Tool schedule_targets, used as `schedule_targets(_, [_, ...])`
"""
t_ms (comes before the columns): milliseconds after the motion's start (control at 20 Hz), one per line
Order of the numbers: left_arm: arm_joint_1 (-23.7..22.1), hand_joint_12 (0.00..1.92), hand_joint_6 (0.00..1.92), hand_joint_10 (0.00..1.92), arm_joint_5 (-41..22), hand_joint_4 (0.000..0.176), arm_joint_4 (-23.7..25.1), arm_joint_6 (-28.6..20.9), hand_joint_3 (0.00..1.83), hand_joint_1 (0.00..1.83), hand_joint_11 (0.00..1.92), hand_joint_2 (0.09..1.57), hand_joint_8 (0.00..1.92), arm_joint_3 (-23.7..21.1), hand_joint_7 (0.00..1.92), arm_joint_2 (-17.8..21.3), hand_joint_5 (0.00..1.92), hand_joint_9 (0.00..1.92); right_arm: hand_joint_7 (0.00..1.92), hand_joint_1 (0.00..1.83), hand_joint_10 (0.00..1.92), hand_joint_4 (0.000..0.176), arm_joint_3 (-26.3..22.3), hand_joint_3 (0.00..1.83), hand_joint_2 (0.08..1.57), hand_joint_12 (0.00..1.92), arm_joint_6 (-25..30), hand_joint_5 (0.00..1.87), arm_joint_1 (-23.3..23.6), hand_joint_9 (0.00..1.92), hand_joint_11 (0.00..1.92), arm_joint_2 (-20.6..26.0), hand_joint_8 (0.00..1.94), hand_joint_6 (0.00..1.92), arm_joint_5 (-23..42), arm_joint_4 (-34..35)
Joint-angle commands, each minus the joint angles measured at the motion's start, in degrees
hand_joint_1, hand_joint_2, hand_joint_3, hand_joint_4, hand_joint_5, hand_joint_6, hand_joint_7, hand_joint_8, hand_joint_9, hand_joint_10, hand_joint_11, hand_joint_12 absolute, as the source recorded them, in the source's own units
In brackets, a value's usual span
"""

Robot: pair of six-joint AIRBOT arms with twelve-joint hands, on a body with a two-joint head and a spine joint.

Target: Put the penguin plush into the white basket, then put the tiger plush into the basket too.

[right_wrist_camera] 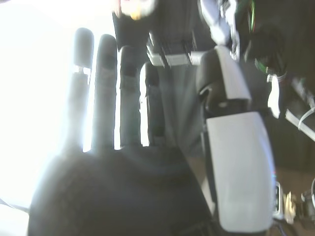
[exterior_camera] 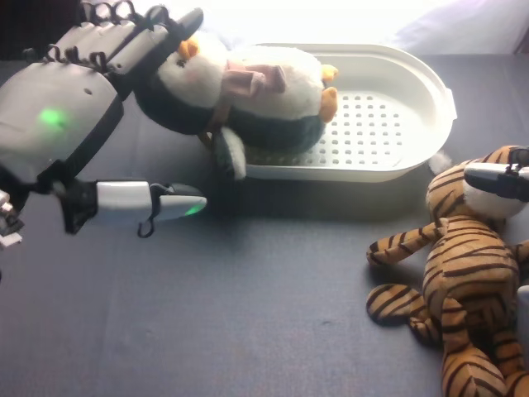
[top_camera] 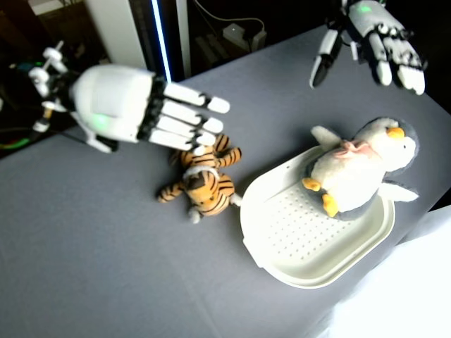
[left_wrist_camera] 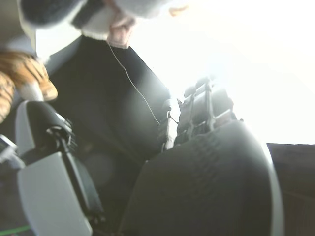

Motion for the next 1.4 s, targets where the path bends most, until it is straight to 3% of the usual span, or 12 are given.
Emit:
schedule_targets(0, [0.33,0.00,0.00,0.00,-11.59,0.176,2.08,-1.12,0.00,0.84,0.00,0.75,0.00,-0.69,0.00,0.45,0.00,0.00,0.39,0.70,0.01,0.060,0.42,0.00,1.08,0.95,0.09,0.31,0.40,0.59,0.38,-0.16,0.00,0.00,3.21,0.72])
schedule_targets(250, [3.95,0.00,0.00,0.00,-13.71,0.176,1.62,-2.80,0.00,0.85,0.00,0.73,0.00,-1.82,0.00,1.03,0.00,0.00,0.44,0.96,0.01,0.033,3.35,0.00,1.00,0.83,-0.66,0.40,4.06,0.62,0.47,-3.62,0.00,0.01,-8.53,-1.85])
schedule_targets(400, [4.74,0.00,0.00,0.00,-13.68,0.176,1.49,-4.47,0.00,0.93,0.00,0.74,0.00,-1.66,0.00,1.03,0.00,0.00,0.58,1.07,0.09,0.000,4.56,0.00,1.02,1.18,-0.64,0.51,6.35,0.93,0.62,-5.70,0.01,0.00,-12.58,-3.65])
schedule_targets(500, [4.85,0.00,0.00,0.00,-13.85,0.176,1.50,-4.57,0.00,0.85,0.00,0.75,0.00,-1.67,0.00,1.05,0.00,0.00,0.72,1.12,0.97,0.000,5.05,0.00,1.06,1.54,-0.65,0.59,7.36,0.67,0.62,-6.18,0.02,0.01,-13.92,-4.35])
schedule_targets(550, [4.85,0.00,0.00,0.00,-14.05,0.176,1.57,-4.59,0.00,0.84,0.00,0.75,0.00,-1.67,0.00,1.06,0.00,0.00,0.84,1.29,1.02,0.000,5.21,0.02,1.13,1.48,-0.65,0.72,7.65,0.77,0.70,-6.19,0.95,0.01,-14.16,-4.68])
schedule_targets(600, [4.86,0.00,0.00,0.00,-14.24,0.176,1.58,-4.62,0.00,0.85,0.00,0.75,0.00,-1.70,0.00,1.10,0.00,0.00,0.85,1.22,1.39,0.000,5.30,0.03,1.18,1.67,-0.65,0.76,7.83,0.85,0.89,-6.16,1.28,0.91,-14.14,-4.71])
schedule_targets(700, [5.22,0.00,0.00,0.00,-14.95,0.176,1.49,-4.77,0.00,0.84,0.00,0.74,0.00,-1.81,0.00,1.27,0.00,0.00,0.79,1.19,1.42,0.000,5.37,0.00,1.21,1.56,-0.65,0.81,8.48,0.92,0.96,-5.79,1.27,1.29,-13.01,-4.72])
schedule_targets(850, [6.32,0.00,0.00,0.00,-15.88,0.176,1.24,-5.26,0.00,0.86,0.00,0.75,0.00,-2.22,0.00,1.83,0.00,0.00,0.88,1.22,1.25,0.000,5.21,0.00,1.16,1.44,-0.68,0.93,9.76,0.95,0.91,-3.69,1.28,0.97,-7.72,-3.68])
schedule_targets(1100, [6.60,0.00,0.00,0.00,-16.38,0.176,0.92,-5.26,0.00,0.91,0.00,0.73,0.00,-2.34,0.00,1.47,0.00,0.00,0.94,1.22,0.85,0.023,3.90,0.00,1.13,1.31,-6.17,0.97,13.37,0.92,0.76,0.30,1.05,1.03,6.85,2.12])
schedule_targets(1150, [6.60,0.00,0.00,0.00,-16.32,0.172,0.84,-5.26,0.00,0.91,0.00,0.75,0.00,-2.27,0.00,1.29,0.00,0.00,0.93,1.22,0.84,0.008,4.75,0.00,1.13,1.32,-7.23,0.99,15.55,0.90,0.71,-0.14,1.12,0.94,7.02,3.08])
schedule_targets(1200, [6.60,0.00,0.00,0.00,-16.13,0.173,0.79,-5.26,0.00,0.85,0.00,0.75,0.00,-2.22,0.00,1.29,0.00,0.00,0.71,1.23,1.25,0.000,6.86,0.00,1.20,1.71,-8.60,0.95,19.35,0.57,0.36,-1.82,1.57,0.85,4.95,4.08])
schedule_targets(1350, [6.88,0.00,0.00,0.00,-16.09,0.176,0.48,-5.46,0.00,0.90,0.00,0.75,0.00,-2.13,0.00,1.32,0.00,0.00,0.74,1.35,1.57,0.000,13.83,0.00,1.21,1.70,-8.64,0.91,30.15,0.66,0.47,-7.58,1.49,0.90,-6.05,2.75])
